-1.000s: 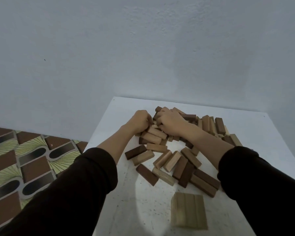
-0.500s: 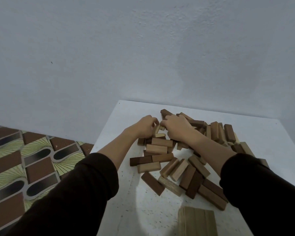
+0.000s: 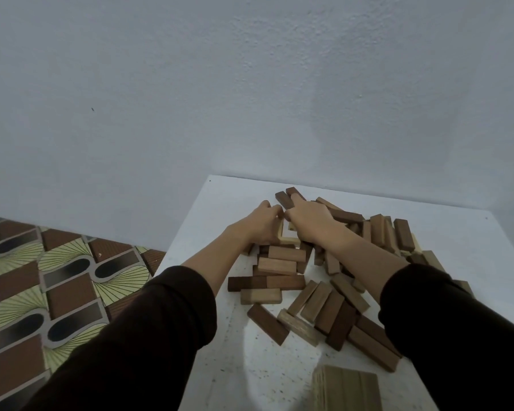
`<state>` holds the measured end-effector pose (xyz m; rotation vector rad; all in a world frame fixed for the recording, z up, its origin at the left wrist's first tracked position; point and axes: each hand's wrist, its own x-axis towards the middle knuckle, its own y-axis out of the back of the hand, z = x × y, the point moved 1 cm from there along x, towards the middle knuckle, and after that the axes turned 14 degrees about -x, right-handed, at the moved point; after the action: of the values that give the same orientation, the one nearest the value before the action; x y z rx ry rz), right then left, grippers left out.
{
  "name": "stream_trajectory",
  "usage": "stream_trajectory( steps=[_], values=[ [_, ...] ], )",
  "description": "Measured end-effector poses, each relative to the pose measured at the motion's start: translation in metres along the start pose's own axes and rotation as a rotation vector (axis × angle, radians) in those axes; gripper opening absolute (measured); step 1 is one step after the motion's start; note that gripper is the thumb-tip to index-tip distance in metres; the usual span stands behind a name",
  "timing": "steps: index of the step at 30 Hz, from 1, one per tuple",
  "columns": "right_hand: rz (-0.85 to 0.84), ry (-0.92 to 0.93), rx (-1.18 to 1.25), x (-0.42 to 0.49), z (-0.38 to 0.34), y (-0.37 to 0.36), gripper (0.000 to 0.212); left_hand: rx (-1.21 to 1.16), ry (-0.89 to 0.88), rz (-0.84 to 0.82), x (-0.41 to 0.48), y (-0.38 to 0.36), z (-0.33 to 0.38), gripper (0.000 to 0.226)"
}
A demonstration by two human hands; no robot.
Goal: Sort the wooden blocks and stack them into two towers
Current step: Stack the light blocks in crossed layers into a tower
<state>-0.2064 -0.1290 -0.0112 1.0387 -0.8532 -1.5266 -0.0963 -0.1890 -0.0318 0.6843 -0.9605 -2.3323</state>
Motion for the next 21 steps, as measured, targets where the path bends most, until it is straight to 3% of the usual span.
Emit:
stream_trajectory(
  steps=[5,8,13,17,21],
  values=[
    [0.089,0.014,0.043,-0.003,-0.001,-0.005,0.018,-0.124,-0.064,0.074,-0.007,0.0,0.003,0.06],
    [0.14,0.011,0.128,-0.001,0.001,-0.01,0.022,-0.194,-0.09,0.089,-0.007,0.0,0.002,0.059],
    [0.221,-0.076,0.492,-0.011,0.014,-0.007,0.015,-0.144,-0.089,0.073,-0.011,-0.002,0.008,0.024],
    [0.272,-0.137,0.813,-0.029,0.023,-0.002,0.011,-0.221,-0.07,0.158,-0.016,0.0,0.008,0.021],
    [0.235,-0.213,0.99,-0.045,0.023,0.014,0.019,-0.537,-0.074,0.307,-0.029,0.012,0.014,0.021]
  ],
)
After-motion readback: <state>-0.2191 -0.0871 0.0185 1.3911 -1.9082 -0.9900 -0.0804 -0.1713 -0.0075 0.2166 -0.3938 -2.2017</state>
